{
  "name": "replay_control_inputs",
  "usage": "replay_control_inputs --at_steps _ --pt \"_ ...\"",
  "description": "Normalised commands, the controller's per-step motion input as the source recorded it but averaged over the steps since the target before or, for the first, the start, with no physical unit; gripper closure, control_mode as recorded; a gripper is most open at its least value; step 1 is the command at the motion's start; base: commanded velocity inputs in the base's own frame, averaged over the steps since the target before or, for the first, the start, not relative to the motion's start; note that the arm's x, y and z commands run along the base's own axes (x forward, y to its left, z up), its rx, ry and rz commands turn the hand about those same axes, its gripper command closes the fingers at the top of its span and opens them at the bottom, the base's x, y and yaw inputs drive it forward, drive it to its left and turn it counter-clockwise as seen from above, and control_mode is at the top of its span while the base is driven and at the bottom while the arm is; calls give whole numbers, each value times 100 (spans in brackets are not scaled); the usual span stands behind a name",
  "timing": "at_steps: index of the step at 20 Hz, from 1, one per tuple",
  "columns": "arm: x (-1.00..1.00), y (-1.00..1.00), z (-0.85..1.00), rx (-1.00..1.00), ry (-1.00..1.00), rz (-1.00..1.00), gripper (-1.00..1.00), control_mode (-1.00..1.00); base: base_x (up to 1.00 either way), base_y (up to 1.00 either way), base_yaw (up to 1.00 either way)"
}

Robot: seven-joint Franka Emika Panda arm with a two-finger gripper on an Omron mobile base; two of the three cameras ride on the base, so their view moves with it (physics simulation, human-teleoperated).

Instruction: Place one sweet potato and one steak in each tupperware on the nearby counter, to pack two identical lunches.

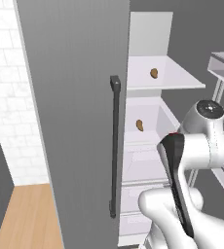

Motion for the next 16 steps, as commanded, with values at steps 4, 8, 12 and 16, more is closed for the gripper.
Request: replay_control_inputs --at_steps 4,8,12,16 --pt "-100 6 40 -2 0 10 100 -100 0 0 0" --pt "-25 0 5 0 -2 0 100 100 -75 -8 0" --pt "0 0 0 0 0 0 100 100 -100 -28 -1" --pt "0 0 0 0 0 0 100 100 -97 -70 -16"
